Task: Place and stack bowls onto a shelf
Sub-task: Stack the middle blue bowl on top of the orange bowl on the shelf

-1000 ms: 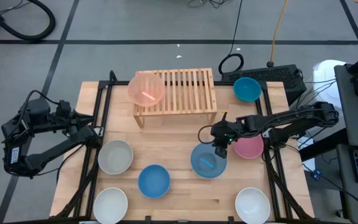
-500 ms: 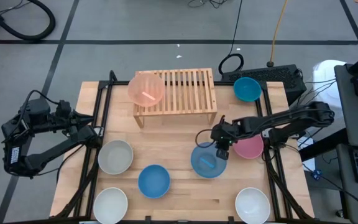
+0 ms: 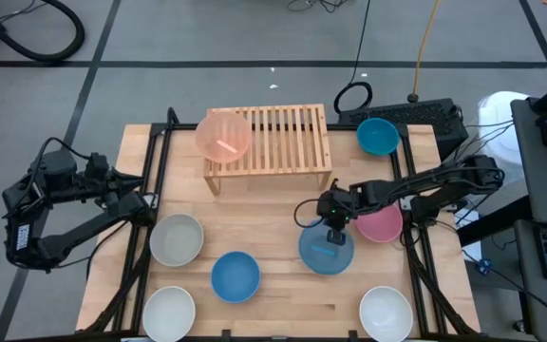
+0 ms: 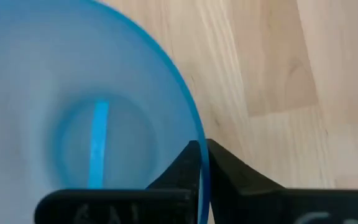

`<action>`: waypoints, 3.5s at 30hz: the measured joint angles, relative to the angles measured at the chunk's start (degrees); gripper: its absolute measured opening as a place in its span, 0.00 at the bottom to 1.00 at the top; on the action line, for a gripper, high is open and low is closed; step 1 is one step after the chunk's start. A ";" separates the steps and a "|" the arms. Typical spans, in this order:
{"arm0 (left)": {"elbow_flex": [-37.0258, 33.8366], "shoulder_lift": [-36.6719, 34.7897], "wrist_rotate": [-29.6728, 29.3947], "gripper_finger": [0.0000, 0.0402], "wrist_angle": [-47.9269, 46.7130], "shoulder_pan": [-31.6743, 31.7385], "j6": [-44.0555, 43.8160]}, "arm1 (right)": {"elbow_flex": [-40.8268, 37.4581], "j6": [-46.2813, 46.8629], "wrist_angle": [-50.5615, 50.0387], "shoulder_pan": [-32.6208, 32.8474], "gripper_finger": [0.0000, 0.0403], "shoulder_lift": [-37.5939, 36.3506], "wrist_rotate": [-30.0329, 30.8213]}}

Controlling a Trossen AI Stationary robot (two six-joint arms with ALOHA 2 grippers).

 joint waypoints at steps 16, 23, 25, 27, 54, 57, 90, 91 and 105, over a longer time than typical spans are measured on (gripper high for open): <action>0.00 0.00 0.00 0.12 0.00 0.02 0.46 | 26.77 -6.09 -18.09 -1.45 0.00 -3.41 8.76; 0.00 0.00 -0.01 0.12 0.00 0.02 0.42 | 42.51 -9.63 -26.02 -5.78 0.00 -2.06 9.56; 0.00 0.00 -0.02 0.12 0.00 0.01 0.42 | 45.79 -12.68 -26.92 -7.08 0.00 -0.59 9.60; 0.02 0.02 0.00 0.12 0.00 0.02 0.42 | 49.22 -15.17 -27.16 -8.61 0.00 1.08 9.53; 0.02 0.00 0.00 0.12 -0.04 0.02 0.03 | 88.94 -32.00 -20.14 -23.71 0.00 28.21 -1.66; 0.02 0.00 0.00 0.12 -0.04 0.02 0.10 | 88.94 -32.68 -19.63 -24.99 0.00 29.47 -3.22; 0.02 0.01 -0.18 0.12 0.22 0.02 -2.96 | 88.61 -40.41 -9.72 -30.64 0.00 40.61 -11.95; 0.02 0.02 -0.18 0.12 0.22 0.01 -2.99 | 88.59 -41.03 -9.64 -30.64 0.00 40.67 -11.82; 0.02 0.02 -0.20 0.12 0.22 0.02 -2.83 | 88.59 -41.01 -5.63 -29.93 0.09 40.44 -7.23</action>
